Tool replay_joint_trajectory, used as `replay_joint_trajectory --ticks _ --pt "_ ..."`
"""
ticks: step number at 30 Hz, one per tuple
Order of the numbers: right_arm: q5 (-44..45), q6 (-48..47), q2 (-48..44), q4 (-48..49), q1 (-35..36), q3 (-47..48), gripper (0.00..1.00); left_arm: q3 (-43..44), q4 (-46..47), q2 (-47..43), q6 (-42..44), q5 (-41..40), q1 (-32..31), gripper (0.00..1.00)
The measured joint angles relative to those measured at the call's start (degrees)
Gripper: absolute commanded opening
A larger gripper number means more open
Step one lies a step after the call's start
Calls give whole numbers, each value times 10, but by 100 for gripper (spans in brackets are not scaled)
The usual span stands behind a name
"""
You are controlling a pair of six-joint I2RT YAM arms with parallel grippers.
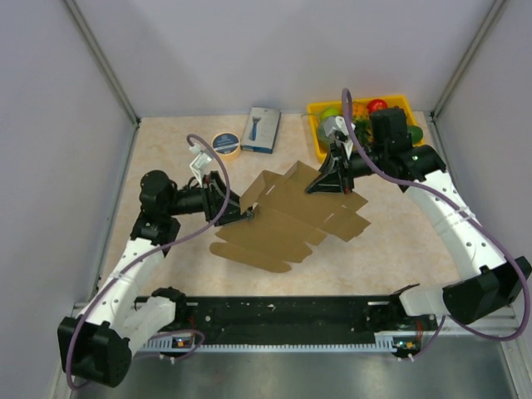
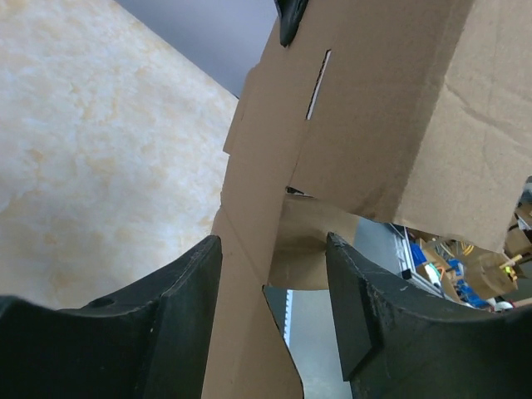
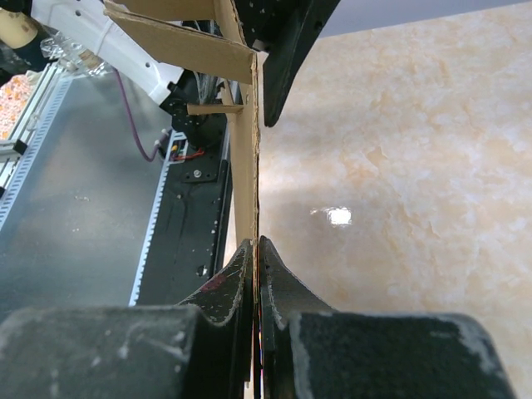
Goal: Fold the paper box
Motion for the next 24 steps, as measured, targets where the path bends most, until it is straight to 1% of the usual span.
replay_joint_trajectory --ticks 3,7,10,11,13,14,15,18,21,22,24 --pt "-3 0 0 0 0 0 0 0 -10 10 13 -2 -18 56" --pt "-10 3 0 1 0 0 0 0 -21 22 27 -8 -27 48" --pt "-11 5 0 3 0 0 0 2 -24 31 35 -13 -28 37" --pt "-11 5 0 4 0 0 0 5 -28 35 39 -15 -29 28" --pt "-10 7 0 4 0 -1 0 10 -35 41 44 -17 -30 13" --pt "-9 8 0 4 0 -2 0 14 -42 43 49 -18 -30 4" --pt "-8 8 0 6 1 -5 0 17 -49 45 55 -21 -31 0" --pt "6 12 -1 15 4 -12 0 27 -80 45 80 -37 -33 0" --pt "49 24 -5 28 16 -19 0 29 -108 45 103 -62 -33 0" --pt "69 31 -7 36 21 -24 0 29 -115 46 106 -67 -33 16" --pt "106 50 -15 60 29 -42 0 29 -129 52 114 -87 -32 30"
